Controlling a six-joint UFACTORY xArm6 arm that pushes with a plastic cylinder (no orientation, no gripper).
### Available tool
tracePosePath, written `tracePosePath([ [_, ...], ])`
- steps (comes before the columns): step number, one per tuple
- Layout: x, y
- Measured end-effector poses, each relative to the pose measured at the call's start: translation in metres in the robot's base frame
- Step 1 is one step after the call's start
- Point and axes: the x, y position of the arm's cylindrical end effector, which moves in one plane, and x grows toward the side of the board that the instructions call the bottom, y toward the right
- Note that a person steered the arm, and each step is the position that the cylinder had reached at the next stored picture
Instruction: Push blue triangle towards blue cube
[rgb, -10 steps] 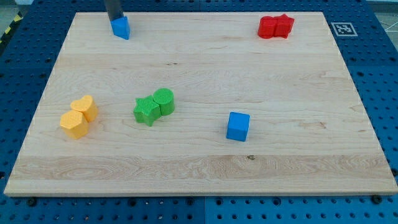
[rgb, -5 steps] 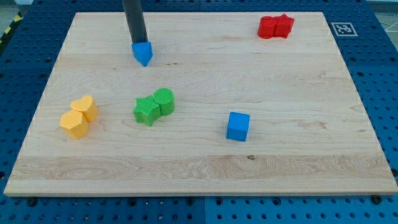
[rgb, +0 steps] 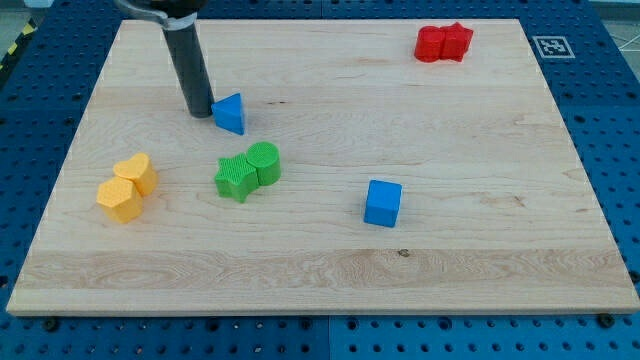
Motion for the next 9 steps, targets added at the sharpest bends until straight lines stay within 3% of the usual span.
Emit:
tracePosePath([
  [1,0.015,0.017],
  [9,0.011,0.141],
])
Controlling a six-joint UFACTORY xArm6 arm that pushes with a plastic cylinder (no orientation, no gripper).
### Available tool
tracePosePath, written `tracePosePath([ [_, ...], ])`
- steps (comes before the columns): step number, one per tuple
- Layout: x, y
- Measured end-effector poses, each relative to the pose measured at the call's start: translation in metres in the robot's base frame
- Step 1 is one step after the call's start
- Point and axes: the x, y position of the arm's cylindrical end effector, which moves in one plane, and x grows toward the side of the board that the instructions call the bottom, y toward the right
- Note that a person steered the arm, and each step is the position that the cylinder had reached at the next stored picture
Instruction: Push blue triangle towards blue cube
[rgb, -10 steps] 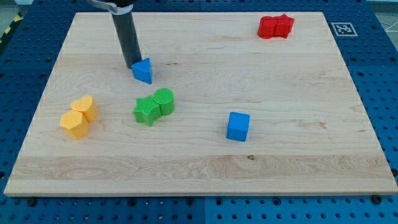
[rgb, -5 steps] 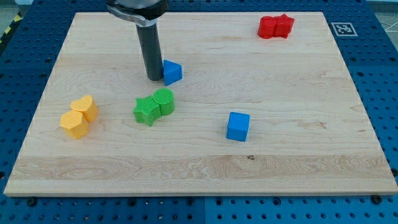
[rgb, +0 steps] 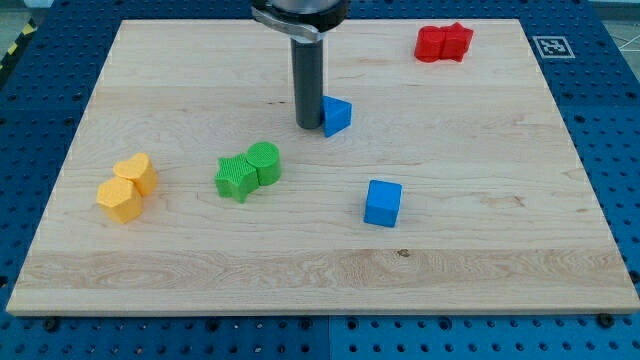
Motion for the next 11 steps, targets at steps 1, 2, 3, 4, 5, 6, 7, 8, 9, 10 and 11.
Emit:
tracePosePath([
  [1,0.0,0.015],
  [2,-0.011,0.013],
  [3,-0.029,0.015],
  [4,-0.025,0.043],
  [5,-0.009,0.063],
  [6,0.007,0.073],
  [7,0.021,0.073],
  [8,0.035,0.073],
  [9,0.051,0.073],
  [10,0.066,0.073],
  [11,0.079,0.075],
])
